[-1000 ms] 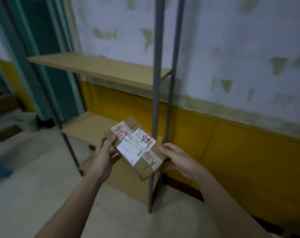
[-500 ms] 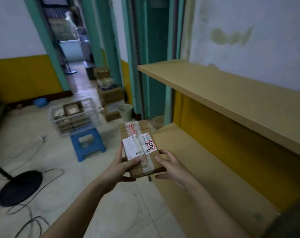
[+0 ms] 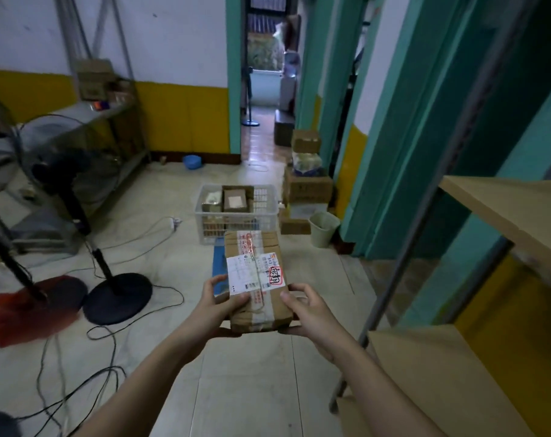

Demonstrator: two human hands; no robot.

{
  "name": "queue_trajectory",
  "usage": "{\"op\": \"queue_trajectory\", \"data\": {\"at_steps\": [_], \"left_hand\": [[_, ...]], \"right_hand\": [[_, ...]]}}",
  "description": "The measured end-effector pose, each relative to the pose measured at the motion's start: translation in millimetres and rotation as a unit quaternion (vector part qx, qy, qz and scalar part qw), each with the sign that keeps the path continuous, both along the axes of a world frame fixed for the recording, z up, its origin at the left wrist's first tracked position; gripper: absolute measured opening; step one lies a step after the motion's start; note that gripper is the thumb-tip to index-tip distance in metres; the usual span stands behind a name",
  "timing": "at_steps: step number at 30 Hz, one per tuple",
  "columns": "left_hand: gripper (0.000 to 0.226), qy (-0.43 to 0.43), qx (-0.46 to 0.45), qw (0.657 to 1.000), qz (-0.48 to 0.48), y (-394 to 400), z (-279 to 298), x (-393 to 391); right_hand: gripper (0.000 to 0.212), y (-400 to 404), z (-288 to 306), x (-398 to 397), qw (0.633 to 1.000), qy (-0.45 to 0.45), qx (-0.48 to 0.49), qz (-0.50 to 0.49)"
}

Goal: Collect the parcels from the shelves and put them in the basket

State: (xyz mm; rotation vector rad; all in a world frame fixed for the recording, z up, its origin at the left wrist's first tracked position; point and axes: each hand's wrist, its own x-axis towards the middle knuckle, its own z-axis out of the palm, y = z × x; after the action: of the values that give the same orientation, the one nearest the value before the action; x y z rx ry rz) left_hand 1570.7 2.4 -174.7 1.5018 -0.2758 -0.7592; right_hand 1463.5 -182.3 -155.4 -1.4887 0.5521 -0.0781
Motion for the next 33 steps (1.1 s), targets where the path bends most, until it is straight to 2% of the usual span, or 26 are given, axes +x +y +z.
{"op": "queue_trajectory", "data": {"at_steps": [8,15,20,25,29,33], "left_hand": [[0.102,0.001,0.019,0.999,-0.037,-42.0,-6.9,156.6],[0.062,0.013,0.033,0.999,0.025,-99.1,-30.4,286.2],[0.045,0.038,0.065,0.996,0.047,-159.7,-54.4,382.3],[0.036,0.042,0.114,0.992,0.037,-214.7,-62.8,464.4],[0.053,0.061,0.130,0.989,0.029,-242.8,-76.8,531.0],[0.049,0.090,0.133,0.985,0.061,-259.3,-93.9,587.9]], "right_hand": [[0.022,-36.8,-13.7,177.2,0.997,0.046,0.045,-0.043],[0.028,-92.1,-45.8,303.0,0.993,0.089,0.070,-0.016],[0.029,-150.1,-80.0,401.0,0.989,0.098,0.107,0.003],[0.032,-212.7,-102.4,495.1,0.982,0.121,0.143,0.008],[0.030,-250.6,-102.9,561.6,0.978,0.151,0.145,0.026],[0.033,-266.6,-107.9,621.0,0.973,0.192,0.100,0.076]]}}
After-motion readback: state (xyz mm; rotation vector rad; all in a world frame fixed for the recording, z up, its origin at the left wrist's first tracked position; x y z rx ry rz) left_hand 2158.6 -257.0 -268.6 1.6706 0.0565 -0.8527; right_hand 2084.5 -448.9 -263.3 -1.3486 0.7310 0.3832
